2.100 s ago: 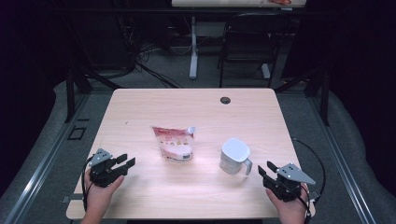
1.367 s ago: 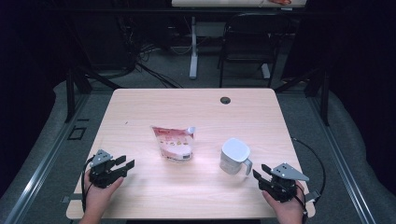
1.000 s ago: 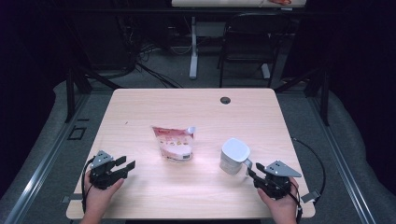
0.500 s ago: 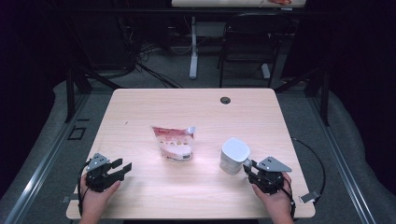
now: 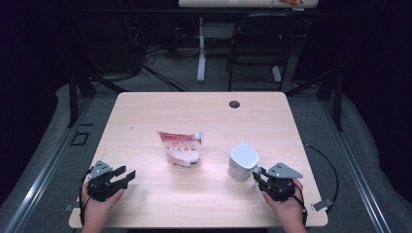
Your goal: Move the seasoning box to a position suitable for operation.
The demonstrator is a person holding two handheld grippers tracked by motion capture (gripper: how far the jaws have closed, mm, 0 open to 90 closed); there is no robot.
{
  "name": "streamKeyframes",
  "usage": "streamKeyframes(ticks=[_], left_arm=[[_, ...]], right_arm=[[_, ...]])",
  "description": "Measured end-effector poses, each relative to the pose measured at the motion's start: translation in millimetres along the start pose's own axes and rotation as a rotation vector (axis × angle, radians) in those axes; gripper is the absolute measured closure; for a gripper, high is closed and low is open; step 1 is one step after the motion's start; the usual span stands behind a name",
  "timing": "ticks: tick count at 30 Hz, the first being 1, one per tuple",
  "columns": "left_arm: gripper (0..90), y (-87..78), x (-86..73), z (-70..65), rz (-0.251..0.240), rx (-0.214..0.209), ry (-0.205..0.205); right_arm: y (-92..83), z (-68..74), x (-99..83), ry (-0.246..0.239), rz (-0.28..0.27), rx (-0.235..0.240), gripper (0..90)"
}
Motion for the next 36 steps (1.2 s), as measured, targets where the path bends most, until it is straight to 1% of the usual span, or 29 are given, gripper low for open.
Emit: streamKeyframes(ticks=[6, 8, 12, 14, 17, 22, 24, 28, 32, 34, 35, 36], left_arm=[[52.0, 1.5, 0.5, -0.6, -0.001, -0.002, 0.004], [52.0, 2.0, 1.1, -0.5, 0.002, -0.004, 0.007], [52.0, 5.0, 2.6, -1.5, -0.001, -0.008, 0.006], [52.0, 6.1, 3.2, -2.0, 0.007, -0.011, 0.01], [52.0, 8.3, 4.0, -2.9, 0.002, -0.017, 0.011], [52.0, 9.4, 4.5, -3.1, 0.006, -0.02, 0.012], [51.9, 9.3, 4.7, -3.0, 0.004, -0.02, 0.01], [51.8, 9.2, 4.7, -2.4, 0.01, -0.023, 0.008], [51.6, 8.4, 4.8, -1.8, 0.013, -0.022, 0.01], [51.5, 8.8, 4.5, -1.6, 0.002, -0.016, 0.006], [51.5, 8.6, 4.4, -1.3, 0.004, -0.017, 0.006], [51.5, 8.4, 4.2, -1.0, 0.006, -0.017, 0.007]], right_arm=[[-3.0, 1.9, -1.6, -0.002, 0.004, 0.021, 68.7], [-4.0, 3.8, -2.6, -0.005, 0.002, 0.039, 68.7], [-6.7, 8.8, -3.6, -0.029, 0.009, 0.067, 68.8], [-8.2, 12.4, -4.2, -0.044, 0.01, 0.085, 68.8], [-9.6, 18.6, -5.0, -0.065, 0.009, 0.122, 68.8], [-12.3, 24.2, -6.4, -0.093, 0.016, 0.154, 68.7], [-12.8, 23.5, -7.5, -0.097, 0.018, 0.156, 68.5], [-13.3, 19.4, -8.3, -0.086, 0.005, 0.138, 67.7], [-14.8, 12.4, -9.0, -0.056, -0.002, 0.115, 63.5], [-15.5, 7.9, -9.3, -0.042, -0.001, 0.1, 62.9], [-15.2, 5.9, -9.2, -0.036, -0.008, 0.096, 62.8], [-15.6, 3.7, -9.2, -0.033, 0.0, 0.091, 62.8]])
Point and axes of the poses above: each handheld gripper's, and its own axes: y roughly forward along the jaws, x roughly out of its top, z roughly to its left, the point moved 3 cm from there along y, roughly forward along the jaws, and after that the axes turned 4 degrees about y, right-handed, at the moved point
